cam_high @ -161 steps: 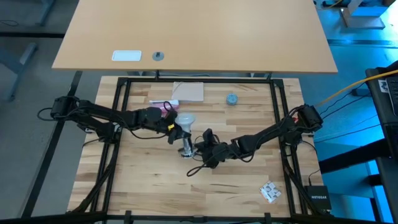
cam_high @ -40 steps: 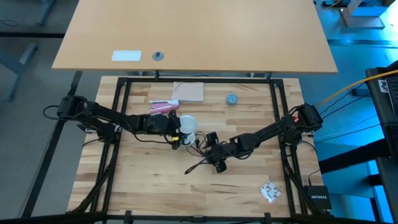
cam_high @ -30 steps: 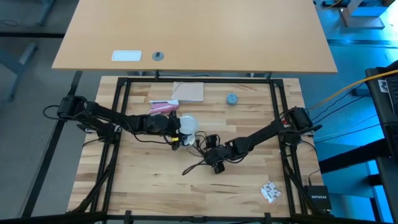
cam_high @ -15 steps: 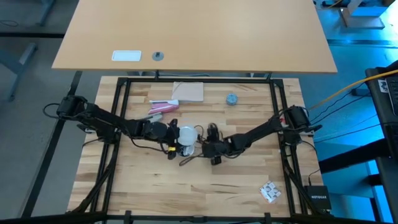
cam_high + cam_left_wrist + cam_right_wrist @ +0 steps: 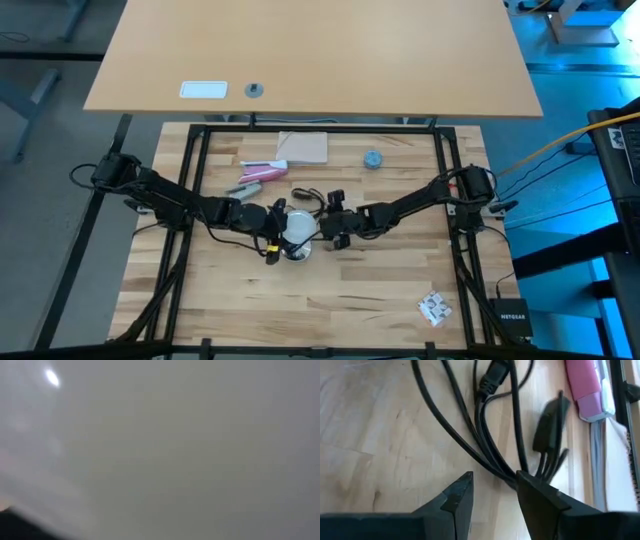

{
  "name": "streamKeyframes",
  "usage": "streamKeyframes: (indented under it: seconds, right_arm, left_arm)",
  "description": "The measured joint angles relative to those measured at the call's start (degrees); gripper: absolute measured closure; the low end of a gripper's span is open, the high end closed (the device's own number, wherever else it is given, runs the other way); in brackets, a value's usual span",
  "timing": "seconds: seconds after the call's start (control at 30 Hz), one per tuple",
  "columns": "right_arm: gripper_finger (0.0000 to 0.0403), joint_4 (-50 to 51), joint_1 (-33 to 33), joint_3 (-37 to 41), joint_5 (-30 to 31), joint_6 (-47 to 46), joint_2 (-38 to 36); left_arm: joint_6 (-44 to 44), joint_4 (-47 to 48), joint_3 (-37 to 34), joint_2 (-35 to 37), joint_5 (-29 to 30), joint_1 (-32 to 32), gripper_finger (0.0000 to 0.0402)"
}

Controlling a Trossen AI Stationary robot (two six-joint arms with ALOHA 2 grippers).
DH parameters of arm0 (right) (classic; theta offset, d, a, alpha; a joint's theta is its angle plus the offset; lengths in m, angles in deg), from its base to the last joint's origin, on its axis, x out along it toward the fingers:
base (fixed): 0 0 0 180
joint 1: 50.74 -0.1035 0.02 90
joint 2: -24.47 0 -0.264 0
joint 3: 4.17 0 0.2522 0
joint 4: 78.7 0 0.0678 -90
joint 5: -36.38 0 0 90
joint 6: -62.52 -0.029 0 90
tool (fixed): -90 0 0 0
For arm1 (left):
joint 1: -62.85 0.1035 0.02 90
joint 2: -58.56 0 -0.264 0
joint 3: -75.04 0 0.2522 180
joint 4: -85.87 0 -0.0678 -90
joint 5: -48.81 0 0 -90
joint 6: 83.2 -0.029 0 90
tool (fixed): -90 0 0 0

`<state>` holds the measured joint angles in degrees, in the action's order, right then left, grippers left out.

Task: Screw lightbulb
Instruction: Insert the white lightbulb into the desk lamp

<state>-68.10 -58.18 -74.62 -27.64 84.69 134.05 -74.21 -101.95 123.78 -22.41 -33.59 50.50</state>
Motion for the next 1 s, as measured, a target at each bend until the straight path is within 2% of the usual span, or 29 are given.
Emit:
streamKeyframes:
  seconds: [0.23, 0.5, 0.6, 0.8, 1.0]
  right_arm:
    - [0.0253, 0.1, -3.0, 0.0, 1.4, 0.8, -1.4]
    - [0.0253, 0.6, -8.0, 0.0, 11.7, 3.5, -5.5]
    - [0.0253, 0.6, -10.1, -0.1, 13.5, 3.7, -6.9]
    - [0.0253, 0.6, -15.0, -0.1, 14.1, 3.7, -8.3]
    - [0.0253, 0.3, -20.3, -0.1, 22.7, 6.7, -8.3]
  left_arm:
    - [-0.5, 0.0, 0.0, 0.0, 0.0, 0.1, 0.0249]
    - [-0.4, -0.1, 0.0, 0.0, 0.1, 0.1, 0.0249]
    - [0.1, -0.1, 0.0, 0.0, 0.1, 0.4, 0.0249]
    - [4.0, -1.9, 0.0, 0.0, 0.5, 1.9, 0.0249]
    - [11.7, -7.5, 0.0, 0.0, 0.5, 3.8, 0.0249]
